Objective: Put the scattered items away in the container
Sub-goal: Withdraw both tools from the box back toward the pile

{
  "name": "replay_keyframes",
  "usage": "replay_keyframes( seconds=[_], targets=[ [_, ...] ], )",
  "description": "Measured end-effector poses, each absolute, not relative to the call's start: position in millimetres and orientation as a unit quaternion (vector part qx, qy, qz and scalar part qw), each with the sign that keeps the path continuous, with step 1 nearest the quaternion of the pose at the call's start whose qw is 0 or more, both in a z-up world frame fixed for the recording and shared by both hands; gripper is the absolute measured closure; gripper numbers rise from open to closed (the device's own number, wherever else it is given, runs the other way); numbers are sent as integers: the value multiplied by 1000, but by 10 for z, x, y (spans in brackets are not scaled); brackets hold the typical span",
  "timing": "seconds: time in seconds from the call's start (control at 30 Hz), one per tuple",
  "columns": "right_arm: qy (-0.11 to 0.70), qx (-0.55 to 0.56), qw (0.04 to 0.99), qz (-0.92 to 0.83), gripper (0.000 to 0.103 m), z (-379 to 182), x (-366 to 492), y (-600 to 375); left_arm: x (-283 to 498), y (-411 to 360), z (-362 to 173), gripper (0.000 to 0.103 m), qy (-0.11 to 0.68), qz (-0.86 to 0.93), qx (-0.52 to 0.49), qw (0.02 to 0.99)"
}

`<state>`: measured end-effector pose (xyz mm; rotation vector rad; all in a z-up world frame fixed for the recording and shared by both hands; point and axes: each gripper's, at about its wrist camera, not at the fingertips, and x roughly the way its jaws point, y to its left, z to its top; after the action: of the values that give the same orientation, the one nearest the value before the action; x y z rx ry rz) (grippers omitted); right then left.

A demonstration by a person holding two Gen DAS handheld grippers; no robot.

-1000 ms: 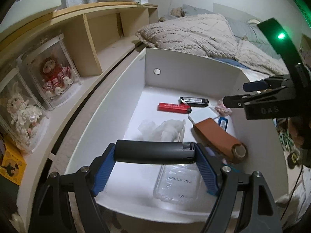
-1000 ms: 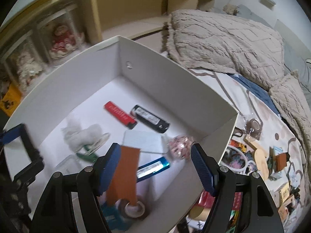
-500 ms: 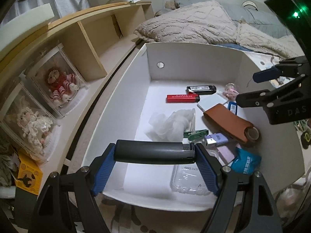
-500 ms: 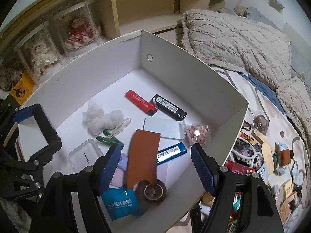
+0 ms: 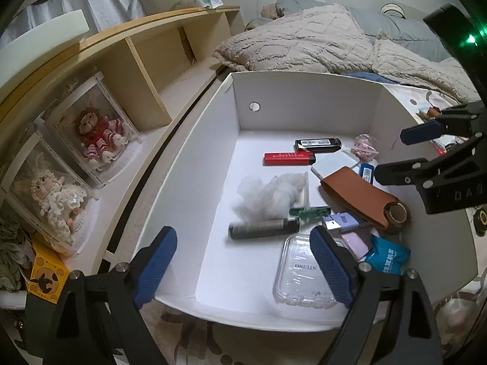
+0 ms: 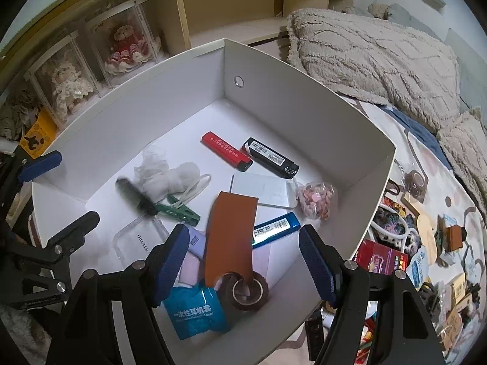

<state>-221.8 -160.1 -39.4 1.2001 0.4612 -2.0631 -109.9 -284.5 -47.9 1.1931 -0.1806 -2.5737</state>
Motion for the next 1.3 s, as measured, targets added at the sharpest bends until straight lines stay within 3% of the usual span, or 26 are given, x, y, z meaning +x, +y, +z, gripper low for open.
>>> replay_keyframes(
  seconds=[0.7, 1.0, 1.13, 1.23, 1.3],
  targets=[
    [84, 391, 346, -849, 29, -177, -2141, -1223, -1047, -2738, -318, 13, -5, -920, 366, 143],
    [87, 350, 328, -873, 28, -221, -2022, -1080, -1031, -2612, -286, 1, 3, -928, 345, 139],
    [78, 328, 308, -890, 13, -209, -1969, -1000, -1028, -2576, -275, 0, -1, -932, 332, 147],
    [83, 313, 299, -898, 10, -196, -1931, -969, -1022, -2550, -274, 0, -6, -934, 324, 150],
    [78, 314, 295, -899, 2, -199, -1932, -941, -1016, -2531, -273, 0, -10, -935, 320, 151]
  ],
)
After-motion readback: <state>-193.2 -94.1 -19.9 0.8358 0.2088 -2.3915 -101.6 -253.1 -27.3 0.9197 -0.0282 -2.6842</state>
